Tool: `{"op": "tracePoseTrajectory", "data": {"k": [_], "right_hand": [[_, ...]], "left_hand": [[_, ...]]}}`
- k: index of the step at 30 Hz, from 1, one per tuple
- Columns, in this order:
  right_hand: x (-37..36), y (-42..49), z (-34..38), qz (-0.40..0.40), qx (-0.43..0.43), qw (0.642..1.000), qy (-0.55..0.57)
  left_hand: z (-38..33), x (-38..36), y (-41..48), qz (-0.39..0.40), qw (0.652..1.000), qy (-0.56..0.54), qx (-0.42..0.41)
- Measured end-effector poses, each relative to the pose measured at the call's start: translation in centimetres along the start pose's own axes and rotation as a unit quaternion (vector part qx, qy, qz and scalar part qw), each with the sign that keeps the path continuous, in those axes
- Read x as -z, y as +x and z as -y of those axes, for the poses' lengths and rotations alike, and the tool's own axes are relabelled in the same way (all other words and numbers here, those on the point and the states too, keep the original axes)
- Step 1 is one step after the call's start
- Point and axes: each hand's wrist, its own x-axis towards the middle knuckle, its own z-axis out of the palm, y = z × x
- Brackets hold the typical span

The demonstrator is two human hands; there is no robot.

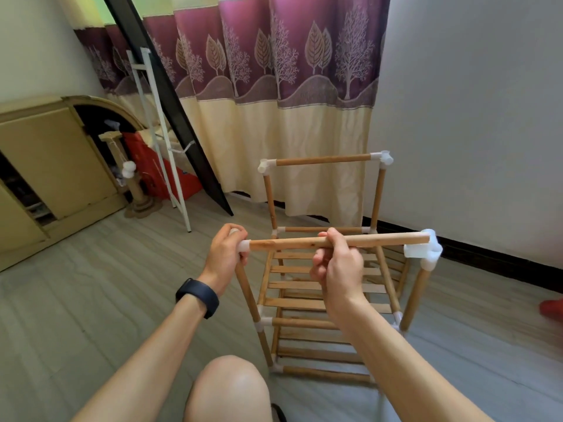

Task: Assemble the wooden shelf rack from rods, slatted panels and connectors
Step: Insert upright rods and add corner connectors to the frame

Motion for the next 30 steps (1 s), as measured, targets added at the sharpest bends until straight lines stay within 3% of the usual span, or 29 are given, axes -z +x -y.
{"op": "tracePoseTrajectory", "data": {"k": [2,5,7,10,11,13,16,19,23,27,30], "right_hand": [[0.7,-0.2,1.2,0.042,-0.049,0.996,-0.068],[3.0,-0.6,4.4,0.124,-0.097,0.951,-0.267],[5.0,-1.1,6.7,0.160,-0.068,0.909,-0.380],[7.8,-1.6,10.0,0.088,0.061,0.913,-0.394],[8.9,-1.4,11.0,0.041,0.109,0.919,-0.377],[11.4,-0.4,12.3,-0.058,0.184,0.924,-0.329],[13.9,1.3,12.2,-0.141,0.179,0.925,-0.306],[14.4,2.2,10.3,-0.063,0.091,0.924,-0.365],[13.8,2.4,9.3,0.044,0.075,0.922,-0.377],[13.8,2.5,9.1,0.023,0.086,0.922,-0.376],[13.9,2.5,9.1,0.008,0.091,0.920,-0.380]], "left_hand": [[-1.0,0.6,0.3,-0.022,0.992,0.125,-0.023],[-3.2,-0.2,0.1,-0.039,0.930,0.330,-0.154],[-4.6,-2.4,-0.8,0.005,0.887,0.393,-0.241],[-6.1,-6.9,-2.4,0.073,0.815,0.457,-0.349],[-6.5,-8.5,-3.0,0.102,0.795,0.468,-0.372],[-6.9,-12.0,-3.7,0.172,0.787,0.456,-0.378],[-6.5,-16.0,-4.1,0.238,0.741,0.476,-0.409],[-5.1,-17.9,-3.8,0.257,0.714,0.489,-0.430],[-3.3,-17.5,-3.0,0.205,0.674,0.482,-0.520],[-2.3,-17.4,-2.3,0.133,0.637,0.486,-0.584],[-2.0,-17.6,-2.1,0.116,0.635,0.489,-0.586]]}}
